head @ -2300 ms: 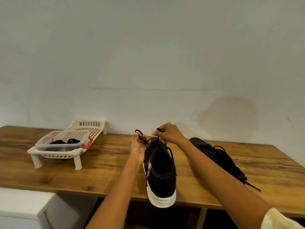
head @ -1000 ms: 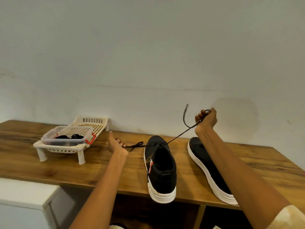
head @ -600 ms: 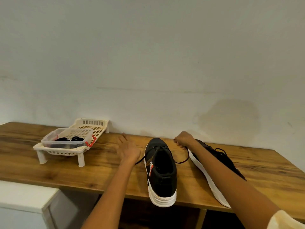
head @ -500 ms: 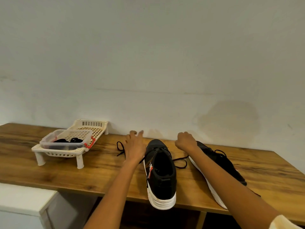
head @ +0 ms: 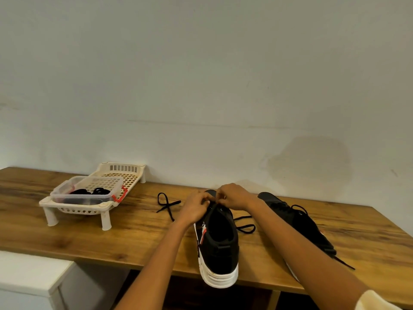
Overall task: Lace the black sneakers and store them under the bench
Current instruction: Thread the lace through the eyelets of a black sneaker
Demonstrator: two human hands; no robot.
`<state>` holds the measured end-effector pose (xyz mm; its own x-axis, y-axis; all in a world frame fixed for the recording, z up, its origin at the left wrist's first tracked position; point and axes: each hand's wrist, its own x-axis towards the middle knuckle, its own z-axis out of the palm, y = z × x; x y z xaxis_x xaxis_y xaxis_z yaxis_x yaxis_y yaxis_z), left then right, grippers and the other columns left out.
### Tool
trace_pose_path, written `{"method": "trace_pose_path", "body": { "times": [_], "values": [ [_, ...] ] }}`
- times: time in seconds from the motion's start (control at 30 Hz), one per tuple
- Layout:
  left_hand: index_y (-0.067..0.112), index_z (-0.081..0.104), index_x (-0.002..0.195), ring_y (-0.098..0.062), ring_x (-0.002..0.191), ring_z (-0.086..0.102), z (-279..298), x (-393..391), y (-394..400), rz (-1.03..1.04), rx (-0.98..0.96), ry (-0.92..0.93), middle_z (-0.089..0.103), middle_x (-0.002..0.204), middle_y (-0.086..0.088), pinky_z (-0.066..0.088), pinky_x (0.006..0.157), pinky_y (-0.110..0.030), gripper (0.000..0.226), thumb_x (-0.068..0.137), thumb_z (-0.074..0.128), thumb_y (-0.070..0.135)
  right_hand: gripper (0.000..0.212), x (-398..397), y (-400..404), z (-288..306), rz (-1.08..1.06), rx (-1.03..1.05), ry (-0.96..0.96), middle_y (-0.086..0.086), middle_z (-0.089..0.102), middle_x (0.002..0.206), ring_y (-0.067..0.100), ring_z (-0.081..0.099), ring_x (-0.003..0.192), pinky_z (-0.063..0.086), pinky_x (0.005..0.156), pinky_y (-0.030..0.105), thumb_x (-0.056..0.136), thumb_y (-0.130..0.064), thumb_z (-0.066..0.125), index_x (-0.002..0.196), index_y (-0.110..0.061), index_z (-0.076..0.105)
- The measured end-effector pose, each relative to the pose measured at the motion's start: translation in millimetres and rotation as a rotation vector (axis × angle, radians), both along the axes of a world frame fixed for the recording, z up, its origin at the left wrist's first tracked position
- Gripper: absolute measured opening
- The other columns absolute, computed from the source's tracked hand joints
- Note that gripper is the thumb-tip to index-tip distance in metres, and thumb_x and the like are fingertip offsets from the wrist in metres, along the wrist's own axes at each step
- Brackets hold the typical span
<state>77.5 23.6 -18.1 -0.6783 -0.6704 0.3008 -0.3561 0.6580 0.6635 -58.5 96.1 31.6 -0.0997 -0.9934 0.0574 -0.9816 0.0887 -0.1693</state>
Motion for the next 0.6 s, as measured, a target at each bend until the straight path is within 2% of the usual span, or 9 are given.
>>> {"method": "trace_pose_path", "body": {
  "times": [0.07,0.13,0.2,0.3,0.37,0.43,0.5,0.6],
  "values": [
    [0.015,0.067,0.106,-0.016,0.109,0.05,0,0,0,0.019,0.029,0.032,0.059,0.111,-0.004,0.041,0.096,-0.03,0.025,0.093,0.048,0.006,0.012,-3,1,-5,-0.054,-0.058,-0.053,0.008,0.057,0.1,0.025,0.053,0.092,0.038,0.072,0.03,0.095,-0.011,0.045,0.098,-0.009,0.056],
    [0.017,0.067,0.102,-0.015,0.107,0.05,1,0,1,0.026,0.041,0.03,0.059,0.109,-0.003,0.04,0.094,-0.031,0.022,0.094,0.048,0.011,0.009,-8,3,-11,-0.14,-0.142,-0.191,0.008,0.048,0.091,0.028,0.054,0.087,0.042,0.07,0.034,0.098,-0.011,0.04,0.09,-0.01,0.045],
    [0.023,0.066,0.097,-0.015,0.106,0.05,1,-3,2,0.041,0.011,-0.024,0.059,0.105,0.001,0.042,0.093,-0.035,0.018,0.095,0.048,0.026,0.014,-9,8,-16,-0.206,-0.223,-0.358,0.009,0.048,0.082,0.034,0.061,0.087,0.052,0.07,0.039,0.099,-0.009,0.039,0.085,-0.006,0.042],
    [0.032,0.065,0.09,-0.012,0.099,0.054,1,-8,3,0.11,-0.029,-0.072,0.063,0.099,0.006,0.045,0.087,-0.036,0.023,0.091,0.05,0.049,0.013,-6,11,-20,-0.234,-0.27,-0.422,0.012,0.05,0.086,0.035,0.063,0.086,0.054,0.077,0.047,0.099,-0.008,0.038,0.087,-0.005,0.043],
    [0.033,0.065,0.083,-0.011,0.094,0.059,1,-10,4,0.12,0.09,-0.039,0.065,0.092,0.009,0.049,0.084,-0.036,0.016,0.089,0.055,0.044,0.009,-5,11,-21,-0.249,-0.302,-0.438,0.011,0.052,0.092,0.031,0.063,0.084,0.053,0.075,0.041,0.1,-0.01,0.04,0.092,-0.007,0.044],
    [0.035,0.063,0.079,-0.013,0.093,0.061,4,-11,4,0.12,0.127,-0.047,0.065,0.087,0.01,0.048,0.087,-0.038,0.012,0.089,0.056,0.037,0.006,-3,12,-23,-0.257,-0.354,-0.497,0.007,0.055,0.091,0.027,0.062,0.083,0.054,0.075,0.039,0.099,-0.015,0.043,0.095,-0.011,0.045],
    [0.028,0.064,0.078,-0.015,0.086,0.06,13,-13,4,0.133,0.219,0.08,0.065,0.083,0.005,0.047,0.082,-0.034,0.016,0.091,0.055,0.032,0.01,-1,16,-25,-0.225,-0.348,-0.509,0.001,0.056,0.083,0.021,0.059,0.08,0.051,0.073,0.035,0.097,-0.022,0.049,0.093,-0.013,0.048],
    [0.009,0.06,0.075,-0.02,0.069,0.049,29,-18,11,0.158,0.529,0.424,0.055,0.074,-0.012,0.041,0.059,-0.027,0.022,0.091,0.058,0.023,0.017,4,21,-33,-0.135,-0.27,-0.593,-0.001,0.062,0.086,0.015,0.059,0.083,0.049,0.078,0.031,0.095,-0.031,0.054,0.097,-0.015,0.06]
  ]
}}
